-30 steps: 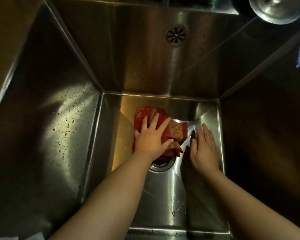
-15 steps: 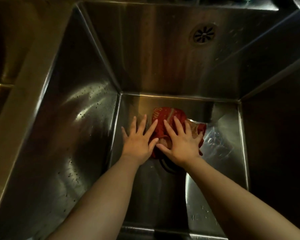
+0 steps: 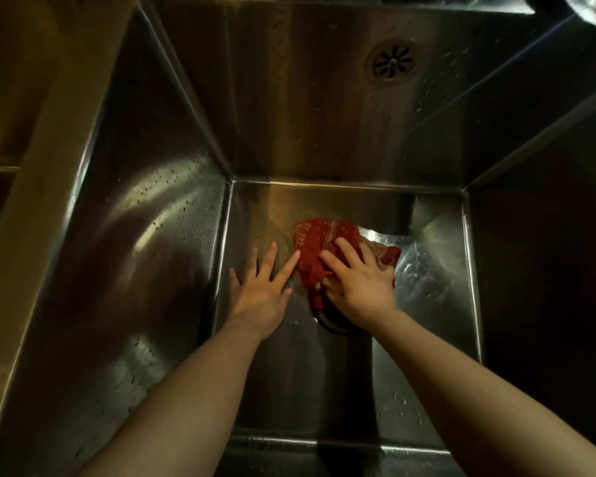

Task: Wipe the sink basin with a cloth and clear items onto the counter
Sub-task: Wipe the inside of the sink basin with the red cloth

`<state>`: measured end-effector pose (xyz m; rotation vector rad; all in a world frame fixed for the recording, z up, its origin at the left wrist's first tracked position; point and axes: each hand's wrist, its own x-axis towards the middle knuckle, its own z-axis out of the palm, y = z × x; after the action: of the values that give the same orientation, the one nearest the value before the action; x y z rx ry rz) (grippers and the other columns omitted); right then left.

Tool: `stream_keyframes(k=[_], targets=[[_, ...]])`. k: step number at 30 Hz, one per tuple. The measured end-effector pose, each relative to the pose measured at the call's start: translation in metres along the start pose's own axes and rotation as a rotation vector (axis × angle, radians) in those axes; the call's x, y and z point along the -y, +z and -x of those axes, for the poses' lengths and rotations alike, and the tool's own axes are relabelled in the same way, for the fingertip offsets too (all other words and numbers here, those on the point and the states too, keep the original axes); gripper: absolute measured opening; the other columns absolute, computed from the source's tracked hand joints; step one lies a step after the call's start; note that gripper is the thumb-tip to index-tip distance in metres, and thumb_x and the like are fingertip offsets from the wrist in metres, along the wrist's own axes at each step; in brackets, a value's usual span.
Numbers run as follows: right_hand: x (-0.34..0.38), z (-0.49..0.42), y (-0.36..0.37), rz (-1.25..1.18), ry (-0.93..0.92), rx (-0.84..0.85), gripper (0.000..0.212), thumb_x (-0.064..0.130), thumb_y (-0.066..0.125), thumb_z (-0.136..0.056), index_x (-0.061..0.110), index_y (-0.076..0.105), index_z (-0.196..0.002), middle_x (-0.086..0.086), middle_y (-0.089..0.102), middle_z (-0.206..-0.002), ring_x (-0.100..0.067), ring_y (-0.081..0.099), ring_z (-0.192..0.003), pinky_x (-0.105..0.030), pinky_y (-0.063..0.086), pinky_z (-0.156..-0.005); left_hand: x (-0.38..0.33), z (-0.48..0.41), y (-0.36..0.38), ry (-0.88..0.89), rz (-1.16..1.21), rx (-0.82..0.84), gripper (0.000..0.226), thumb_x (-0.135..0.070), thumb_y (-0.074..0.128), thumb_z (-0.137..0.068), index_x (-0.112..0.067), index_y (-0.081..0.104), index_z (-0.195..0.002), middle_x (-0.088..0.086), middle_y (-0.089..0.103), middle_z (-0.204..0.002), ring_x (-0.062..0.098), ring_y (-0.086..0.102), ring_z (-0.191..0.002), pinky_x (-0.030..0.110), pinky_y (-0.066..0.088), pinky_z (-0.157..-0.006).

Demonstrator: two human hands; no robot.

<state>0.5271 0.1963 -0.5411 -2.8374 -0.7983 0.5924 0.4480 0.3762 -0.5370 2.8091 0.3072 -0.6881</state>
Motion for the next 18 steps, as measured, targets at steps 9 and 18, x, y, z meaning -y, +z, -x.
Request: stream_keyframes(k=[9,18], targets=[[-0.026,0.04,-0.008,0.013,0.001,0.039,0.07,0.055,0.053,-0.078,0.048,0.018,-0.138,0.007,0.017,-0.152,-0.029,0.014,-0.137,-0.062,0.029,-0.098,-0.004,0.008,0.009,-0.021,-0.049,0.054,0.068,-0.039,0.027,-0.099,-0.046,-0.03,-0.136,-0.006,-0.028,-0.154,0.026,-0.023,-0.141,0.062,0.004,-0.11],[-0.05,0.094,-0.024,0.019,-0.028,0.207,0.073,0.057,0.053,-0.074,0.047,0.022,-0.139,0.008,0.016,-0.151,-0.025,0.013,-0.135,-0.059,0.03,-0.099,-0.01,0.017,0.012,-0.055,-0.014,0.104,0.069,-0.046,0.033,-0.097,-0.043,-0.018,-0.143,-0.008,-0.029,-0.153,0.026,-0.023,-0.141,0.063,0.006,-0.109]])
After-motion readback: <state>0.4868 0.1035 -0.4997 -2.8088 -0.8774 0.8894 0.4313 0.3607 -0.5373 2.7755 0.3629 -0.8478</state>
